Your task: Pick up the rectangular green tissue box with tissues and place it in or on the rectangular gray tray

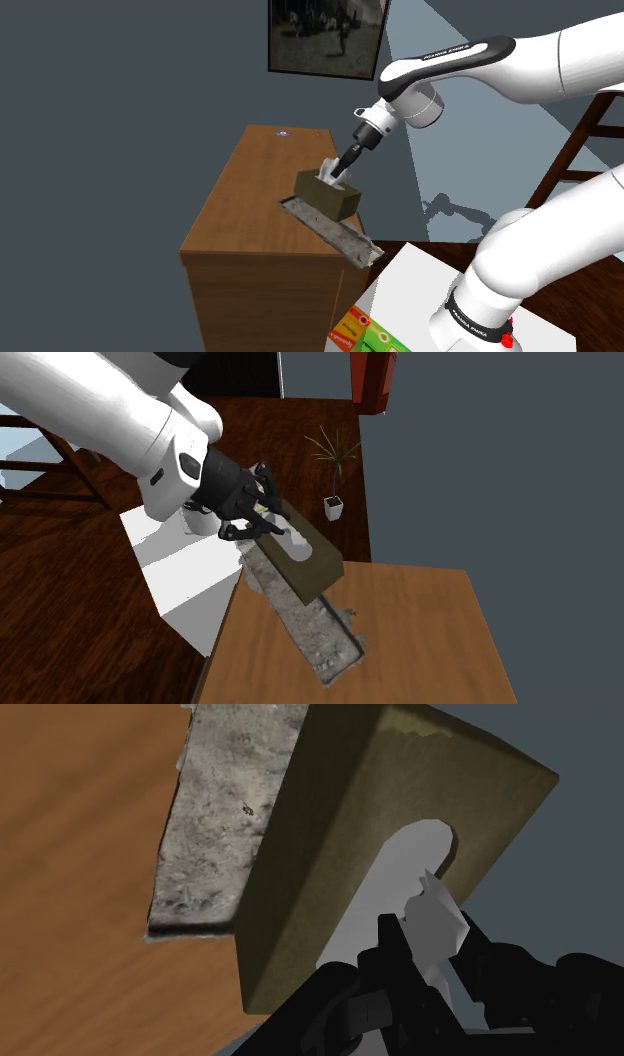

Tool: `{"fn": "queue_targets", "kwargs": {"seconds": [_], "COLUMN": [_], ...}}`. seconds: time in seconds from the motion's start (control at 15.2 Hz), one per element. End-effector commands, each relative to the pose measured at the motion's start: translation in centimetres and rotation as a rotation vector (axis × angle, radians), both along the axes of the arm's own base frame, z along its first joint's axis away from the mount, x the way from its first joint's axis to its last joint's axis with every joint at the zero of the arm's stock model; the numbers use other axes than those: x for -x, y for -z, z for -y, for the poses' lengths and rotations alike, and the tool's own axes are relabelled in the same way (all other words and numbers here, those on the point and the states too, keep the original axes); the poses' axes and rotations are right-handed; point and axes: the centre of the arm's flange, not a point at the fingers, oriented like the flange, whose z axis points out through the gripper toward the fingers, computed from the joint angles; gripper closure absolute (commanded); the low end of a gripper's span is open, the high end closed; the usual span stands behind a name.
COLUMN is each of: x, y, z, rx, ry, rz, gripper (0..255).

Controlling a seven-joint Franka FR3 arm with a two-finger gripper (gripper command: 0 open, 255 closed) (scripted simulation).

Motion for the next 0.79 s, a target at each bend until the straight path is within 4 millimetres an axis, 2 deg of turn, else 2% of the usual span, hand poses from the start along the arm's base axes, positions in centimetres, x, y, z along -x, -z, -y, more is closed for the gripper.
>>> {"fn": "queue_targets", "kwargs": {"seconds": [0.0, 0.73], "x": [0.0, 0.0], "y": [1.1, 6.9], "z": [-0.1, -0.1], "rx": [0.0, 0.0], "ry": [0.0, 0.0], "rz": [0.001, 0.001], "gripper": [255, 255]}}
